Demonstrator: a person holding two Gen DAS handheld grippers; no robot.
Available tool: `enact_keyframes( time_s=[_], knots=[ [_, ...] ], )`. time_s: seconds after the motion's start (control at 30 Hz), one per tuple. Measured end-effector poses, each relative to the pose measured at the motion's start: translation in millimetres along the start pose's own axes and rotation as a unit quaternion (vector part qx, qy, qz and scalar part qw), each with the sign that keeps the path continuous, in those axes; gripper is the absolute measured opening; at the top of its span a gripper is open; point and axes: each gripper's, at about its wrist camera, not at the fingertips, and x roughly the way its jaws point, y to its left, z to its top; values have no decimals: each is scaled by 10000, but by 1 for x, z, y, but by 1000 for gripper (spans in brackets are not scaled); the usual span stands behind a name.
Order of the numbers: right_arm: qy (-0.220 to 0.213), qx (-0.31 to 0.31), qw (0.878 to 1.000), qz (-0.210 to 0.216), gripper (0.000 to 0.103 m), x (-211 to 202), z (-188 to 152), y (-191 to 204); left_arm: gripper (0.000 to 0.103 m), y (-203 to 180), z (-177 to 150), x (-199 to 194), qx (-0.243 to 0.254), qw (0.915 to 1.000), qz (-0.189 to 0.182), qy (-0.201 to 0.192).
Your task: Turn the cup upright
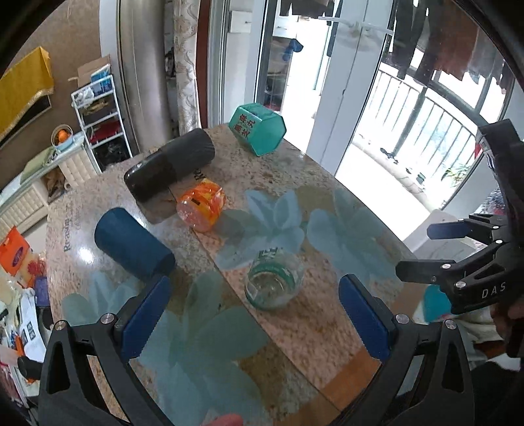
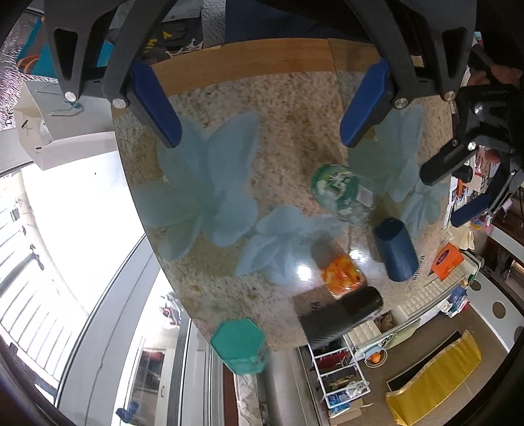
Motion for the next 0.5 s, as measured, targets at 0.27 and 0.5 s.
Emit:
enact_keyframes(
  time_s=[0.27, 0.5],
  knots=[
    [-166, -182, 9995, -202, 97, -9, -7, 29, 103, 17, -4, -16, 15, 9999, -122, -10],
    [-322, -202, 9988, -295, 98, -18, -11, 46, 103, 25, -8, -20, -39, 9998, -170, -35]
  ],
)
